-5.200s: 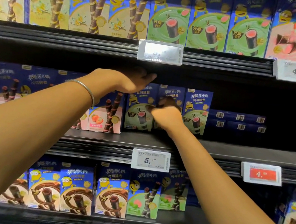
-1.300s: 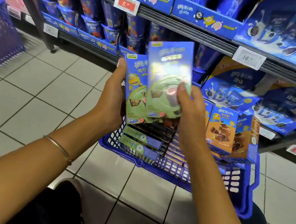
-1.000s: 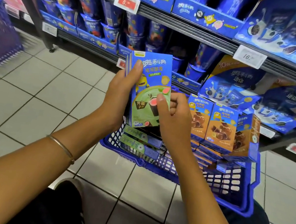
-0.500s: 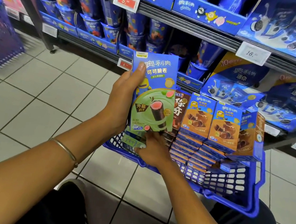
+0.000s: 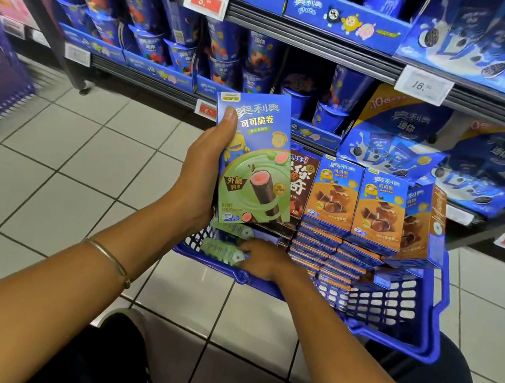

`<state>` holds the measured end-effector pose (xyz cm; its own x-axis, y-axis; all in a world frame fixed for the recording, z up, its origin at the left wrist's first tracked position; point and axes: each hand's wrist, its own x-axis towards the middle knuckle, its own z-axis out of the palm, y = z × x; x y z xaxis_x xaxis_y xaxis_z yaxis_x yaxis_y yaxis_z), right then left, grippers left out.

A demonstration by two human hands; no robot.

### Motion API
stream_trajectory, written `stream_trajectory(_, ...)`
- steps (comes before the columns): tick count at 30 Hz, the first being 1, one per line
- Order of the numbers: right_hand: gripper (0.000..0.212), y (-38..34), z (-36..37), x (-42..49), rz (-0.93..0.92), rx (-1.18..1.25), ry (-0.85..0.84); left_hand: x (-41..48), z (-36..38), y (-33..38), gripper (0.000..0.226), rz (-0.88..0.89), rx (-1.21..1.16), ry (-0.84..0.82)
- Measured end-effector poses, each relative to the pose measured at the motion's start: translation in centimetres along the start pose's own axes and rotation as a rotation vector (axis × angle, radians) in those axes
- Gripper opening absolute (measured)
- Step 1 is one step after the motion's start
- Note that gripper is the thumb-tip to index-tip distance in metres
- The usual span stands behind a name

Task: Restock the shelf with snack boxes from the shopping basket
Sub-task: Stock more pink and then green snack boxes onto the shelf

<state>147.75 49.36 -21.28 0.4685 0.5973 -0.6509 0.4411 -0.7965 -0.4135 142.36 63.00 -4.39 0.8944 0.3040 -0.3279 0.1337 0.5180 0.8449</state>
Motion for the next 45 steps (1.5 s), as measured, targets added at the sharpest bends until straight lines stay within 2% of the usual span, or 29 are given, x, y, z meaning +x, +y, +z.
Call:
stream_trajectory(2, 0.038, 0.0, -0.6, -0.8, -0.041, -0.032, 0.115, -0.1, 0.0, 0.2, 0.062, 0.004, -0.005, 0.001)
stream_trajectory(6, 0.029, -0.5, -3.3, -4.1, -0.113, 0.262, 0.357, -0.1, 0.1, 0.9, 0.056, 0.036, -0.051, -0.019)
stream_trajectory(9, 0.029, -1.3, -5.9, -6.9, -0.106, 0.409, 0.738, 0.0, -0.1, 1.7, 0.054, 0.081, -0.093, -0.027)
stream_trajectory(12, 0.028, -2.4, -8.8, -9.2, -0.116, 0.744, 1.059, 0.2, -0.3, 2.4, 0.058, 0.116, -0.094, -0.017)
stream_trajectory(14, 0.031, -3.1, -10.6, -10.5, -0.158, 0.951, 1.142, 0.4, -0.6, 2.6, 0.062, 0.125, -0.075, 0.011)
stream_trajectory(17, 0.040, -4.0, -11.9, -12.0, -0.252, 1.102, 1.181, 0.8, -0.8, 2.6, 0.063, 0.144, -0.028, 0.069)
stream_trajectory(20, 0.030, -5.2, -12.0, -12.7, -0.307, 1.132, 1.147, 1.1, -0.7, 2.2, 0.063, 0.156, 0.012, 0.123)
stream_trajectory(22, 0.026, -6.1, -11.6, -12.5, -0.314, 1.114, 1.117, 1.2, -0.5, 1.9, 0.062, 0.151, 0.021, 0.124)
stream_trajectory(26, 0.029, -7.7, -10.3, -11.2, -0.284, 0.973, 1.088, 1.4, 0.1, 1.2, 0.061, 0.124, 0.056, 0.123)
stream_trajectory(29, 0.031, -8.1, -9.0, -10.2, -0.289, 0.969, 1.068, 1.4, 0.1, 0.4, 0.064, 0.123, 0.087, 0.110)
stream_trajectory(33, 0.037, -8.5, -8.0, -9.5, -0.293, 0.959, 1.004, 1.1, 0.0, 0.3, 0.086, 0.169, 0.172, 0.148)
stream_trajectory(36, 0.037, -8.2, -8.3, -9.5, -0.314, 0.923, 1.029, 1.3, 0.2, 0.5, 0.103, 0.162, 0.233, 0.216)
stream_trajectory(41, 0.044, -7.1, -8.5, -9.1, -0.336, 0.839, 1.044, 1.7, 0.2, 0.4, 0.082, 0.118, 0.287, 0.236)
stream_trajectory(45, 0.045, -7.2, -8.3, -8.9, -0.346, 0.767, 1.042, 1.5, 0.0, 0.4, 0.081, 0.020, 0.321, 0.240)
